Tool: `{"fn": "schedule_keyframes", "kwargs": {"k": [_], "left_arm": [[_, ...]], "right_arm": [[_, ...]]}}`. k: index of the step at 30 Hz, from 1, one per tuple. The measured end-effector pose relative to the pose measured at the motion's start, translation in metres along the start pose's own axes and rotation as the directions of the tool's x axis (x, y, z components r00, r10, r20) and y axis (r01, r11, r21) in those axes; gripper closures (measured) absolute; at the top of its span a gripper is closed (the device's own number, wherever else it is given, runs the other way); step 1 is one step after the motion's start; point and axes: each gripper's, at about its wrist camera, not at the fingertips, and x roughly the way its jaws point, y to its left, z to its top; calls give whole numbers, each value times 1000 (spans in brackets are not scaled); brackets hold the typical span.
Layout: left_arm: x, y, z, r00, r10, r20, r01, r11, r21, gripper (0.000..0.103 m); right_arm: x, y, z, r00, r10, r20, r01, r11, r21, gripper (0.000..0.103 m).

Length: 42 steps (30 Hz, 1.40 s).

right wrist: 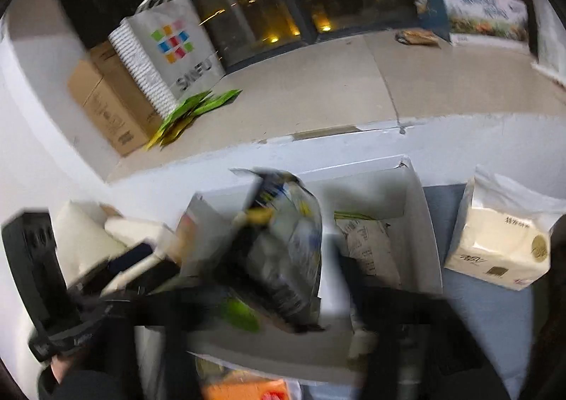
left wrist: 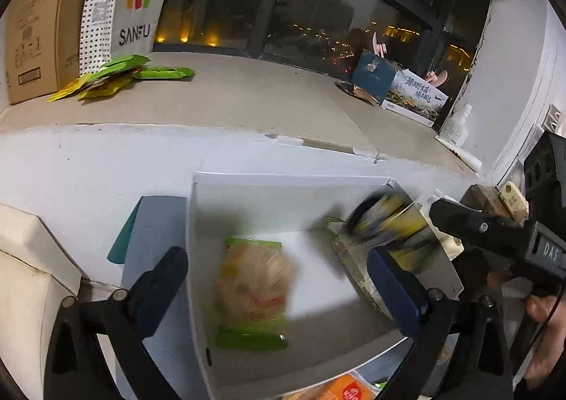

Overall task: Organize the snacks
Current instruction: 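Grasp the round bread bag with left gripper while right drops the chip bag in the box, then lower the right gripper onto the clear jelly cup on the table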

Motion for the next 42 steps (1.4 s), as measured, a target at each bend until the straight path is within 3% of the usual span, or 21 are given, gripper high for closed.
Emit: {"fn": "schedule_keyframes", "kwargs": {"k": [2, 6, 12, 17, 21, 24, 27, 34, 42], "left_arm": [[-8, 1, -4, 1000, 11, 25, -12, 1000, 10, 0], [-27, 2, -7, 998, -2, 62, 0, 1000, 29, 0], [-79, -18, -25, 992, -32, 124, 20, 995, 103, 0], [-139, -42, -67, 978, -76, 195, 40, 982, 184, 0], [-178, -52, -105, 967, -113, 228, 70, 980, 188, 0], [-200, -57, -138, 961, -165, 223, 126, 976, 180, 0], [-212, -63, -166, 962, -167, 216, 131, 977, 171, 0], [-215, -76, -209, 970, -190, 155, 161, 971, 179, 0], [-214, -80, -220, 972, -190, 139, 164, 971, 175, 0]], "right_arm": [[-4, -3, -2, 1000, 22, 21, -22, 1000, 19, 0], [-12, 6, -6, 1000, -19, 23, 20, 998, -52, 0], [-46, 21, -13, 998, -2, 67, 10, 992, -124, 0], [-100, 32, -40, 991, 23, 128, 6, 976, -217, 0], [-146, 33, -81, 985, 33, 170, 19, 955, -296, 0], [-178, 27, -120, 981, 15, 191, 50, 942, -333, 0], [-200, 17, -155, 979, -11, 204, 83, 934, -348, 0], [-229, -13, -230, 975, -78, 207, 134, 953, -272, 0], [-224, -26, -256, 981, -83, 175, 125, 962, -243, 0]]}}
